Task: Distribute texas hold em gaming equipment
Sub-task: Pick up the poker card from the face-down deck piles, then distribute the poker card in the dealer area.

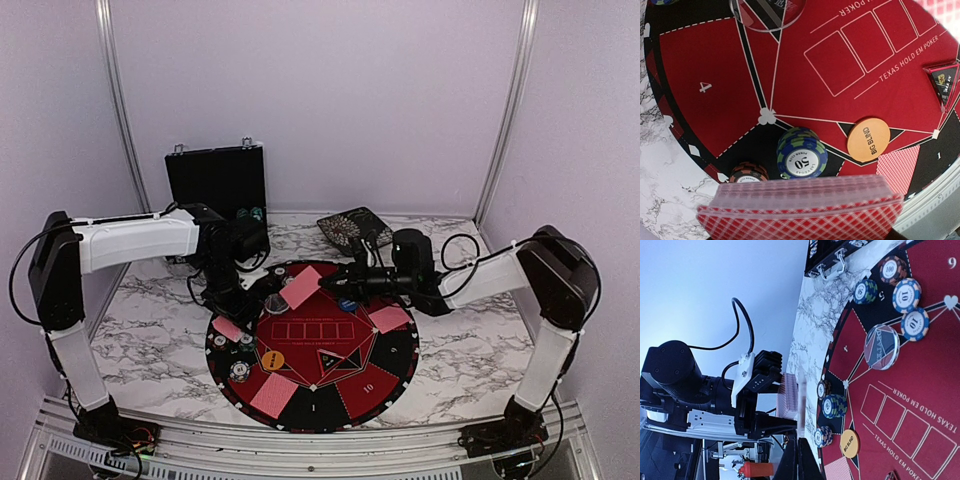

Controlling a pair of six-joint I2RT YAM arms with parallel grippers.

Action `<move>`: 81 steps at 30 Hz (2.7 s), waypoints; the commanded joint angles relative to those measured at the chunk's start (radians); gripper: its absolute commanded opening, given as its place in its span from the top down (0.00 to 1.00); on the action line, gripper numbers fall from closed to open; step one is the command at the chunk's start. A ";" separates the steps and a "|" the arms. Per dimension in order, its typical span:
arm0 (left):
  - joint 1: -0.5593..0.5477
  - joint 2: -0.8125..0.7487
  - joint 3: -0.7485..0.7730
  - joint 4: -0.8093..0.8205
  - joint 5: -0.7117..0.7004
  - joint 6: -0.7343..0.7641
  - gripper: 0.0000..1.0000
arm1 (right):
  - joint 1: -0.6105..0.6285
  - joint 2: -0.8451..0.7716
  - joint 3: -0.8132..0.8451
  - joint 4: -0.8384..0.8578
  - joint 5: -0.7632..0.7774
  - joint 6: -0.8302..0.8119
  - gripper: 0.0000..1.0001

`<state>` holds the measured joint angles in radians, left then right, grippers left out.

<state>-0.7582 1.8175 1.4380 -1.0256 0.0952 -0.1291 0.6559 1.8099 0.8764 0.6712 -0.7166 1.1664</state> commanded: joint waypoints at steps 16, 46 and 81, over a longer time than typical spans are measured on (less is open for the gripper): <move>0.037 -0.074 -0.002 -0.011 -0.012 -0.028 0.77 | 0.052 0.409 0.562 -0.309 0.082 -0.238 1.00; 0.042 -0.089 -0.019 -0.024 -0.012 -0.030 0.77 | 0.164 0.530 0.774 -0.523 0.182 -0.352 0.74; 0.042 -0.085 -0.027 -0.023 -0.003 -0.021 0.78 | 0.218 0.569 0.842 -0.569 0.197 -0.368 0.61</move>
<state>-0.7208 1.7653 1.4158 -1.0260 0.0856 -0.1528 0.8635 2.3657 1.6733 0.1108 -0.5083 0.8005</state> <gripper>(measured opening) 0.658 0.385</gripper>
